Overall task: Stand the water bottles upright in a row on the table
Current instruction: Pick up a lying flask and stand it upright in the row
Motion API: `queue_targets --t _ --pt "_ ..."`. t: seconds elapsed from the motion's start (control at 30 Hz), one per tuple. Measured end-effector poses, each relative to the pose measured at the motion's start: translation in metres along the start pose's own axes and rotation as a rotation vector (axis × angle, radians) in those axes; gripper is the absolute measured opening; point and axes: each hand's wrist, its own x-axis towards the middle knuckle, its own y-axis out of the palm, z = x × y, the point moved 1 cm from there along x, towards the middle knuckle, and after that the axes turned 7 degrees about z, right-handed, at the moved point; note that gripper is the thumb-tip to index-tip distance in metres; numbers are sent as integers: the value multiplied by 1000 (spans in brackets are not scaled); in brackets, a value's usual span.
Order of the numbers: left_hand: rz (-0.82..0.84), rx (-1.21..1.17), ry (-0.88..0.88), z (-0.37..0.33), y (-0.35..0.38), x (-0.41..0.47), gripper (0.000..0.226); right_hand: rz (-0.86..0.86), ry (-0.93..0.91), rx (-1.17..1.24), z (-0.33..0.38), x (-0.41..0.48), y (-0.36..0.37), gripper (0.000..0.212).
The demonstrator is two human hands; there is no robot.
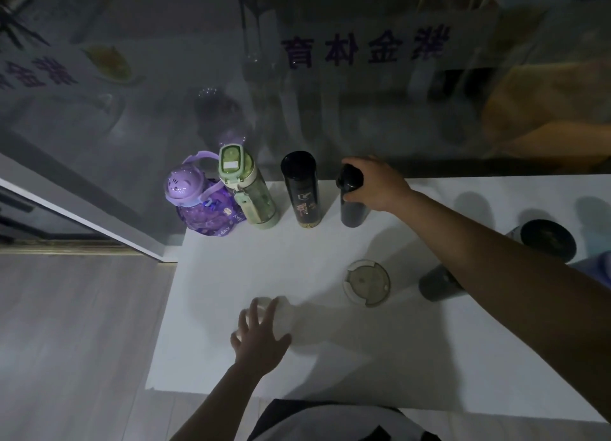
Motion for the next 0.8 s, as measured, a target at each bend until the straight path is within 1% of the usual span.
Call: queue_targets --t 0.23,0.33,0.4,0.5,0.57,0.63,0.7,0.8 --pt "-36 -2 52 -5 -16 8 82 6 69 97 -1 -3 -1 89" --pt "-33 3 96 -5 -26 12 83 30 101 145 -2 -9 -2 101" --pt "-31 14 126 -3 -30 17 84 -48 116 184 0 -18 -2 102" --pt "-15 19 160 -2 -32 23 84 -289 131 260 7 -51 9 88" --pt "-6 24 177 -3 -30 27 85 -363 180 244 12 -84 27 80" --pt "2 48 194 -5 -26 29 85 -309 262 183 18 -121 47 80" --pt "-3 77 213 -7 -21 32 85 -186 307 156 25 -154 69 85" --pt "-32 102 251 -11 -14 36 84 -54 277 26 26 -179 102 94"
